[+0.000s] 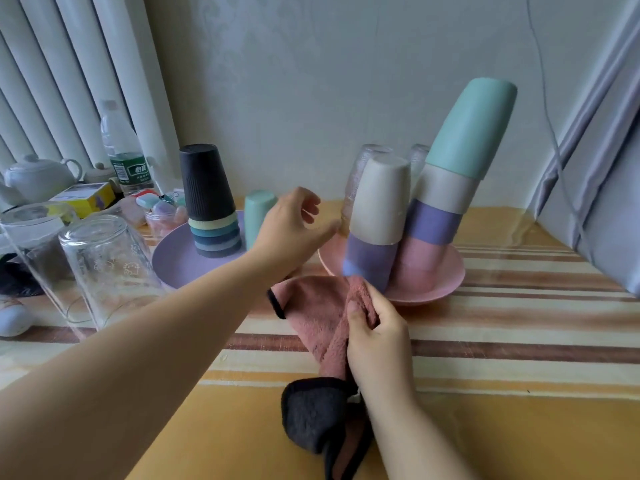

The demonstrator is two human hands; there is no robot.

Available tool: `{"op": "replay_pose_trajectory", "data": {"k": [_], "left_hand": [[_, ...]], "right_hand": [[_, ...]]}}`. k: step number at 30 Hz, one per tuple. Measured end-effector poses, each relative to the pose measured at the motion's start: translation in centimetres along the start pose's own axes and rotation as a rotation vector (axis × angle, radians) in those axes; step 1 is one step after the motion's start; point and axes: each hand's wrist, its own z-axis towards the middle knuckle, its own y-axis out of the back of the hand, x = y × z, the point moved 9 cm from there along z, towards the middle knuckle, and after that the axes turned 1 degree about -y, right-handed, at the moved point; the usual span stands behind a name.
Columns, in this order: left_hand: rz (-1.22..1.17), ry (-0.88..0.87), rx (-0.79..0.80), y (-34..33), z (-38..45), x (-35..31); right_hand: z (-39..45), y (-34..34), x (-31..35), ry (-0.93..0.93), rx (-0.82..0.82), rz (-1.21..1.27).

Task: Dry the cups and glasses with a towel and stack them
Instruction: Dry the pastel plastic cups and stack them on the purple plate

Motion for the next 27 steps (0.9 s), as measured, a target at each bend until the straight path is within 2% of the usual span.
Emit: {"op": "replay_pose_trajectory", "data": {"k": [3,8,10,19,27], "left_hand": [[-0.144,0.067,0.158,-3.4,-0.2,-1.8],[-0.253,0.169,0.223,-6.6,0.9,-1.6],[-0.215,0.165,0.252,-7.3,1.2,-1.8],[-0.020,0.021,0.227,-7.7,1.9,-3.5],[-0.016,-0.032,0.223,-7.4,1.8,-3.8]], "right_hand": [[0.3,0.7,0.0,-0.014,-0.037,0.022],[0.2,0.6,-0.3,-0.016,-0.037,0.022],[0.2,0.6,-0.4,-0.008,-0.035,0.019],[0.3,0.3,-0.4,0.020,-0.014,0.012],[0.3,0.1,-0.5,0.014,0.002,0.033]]}}
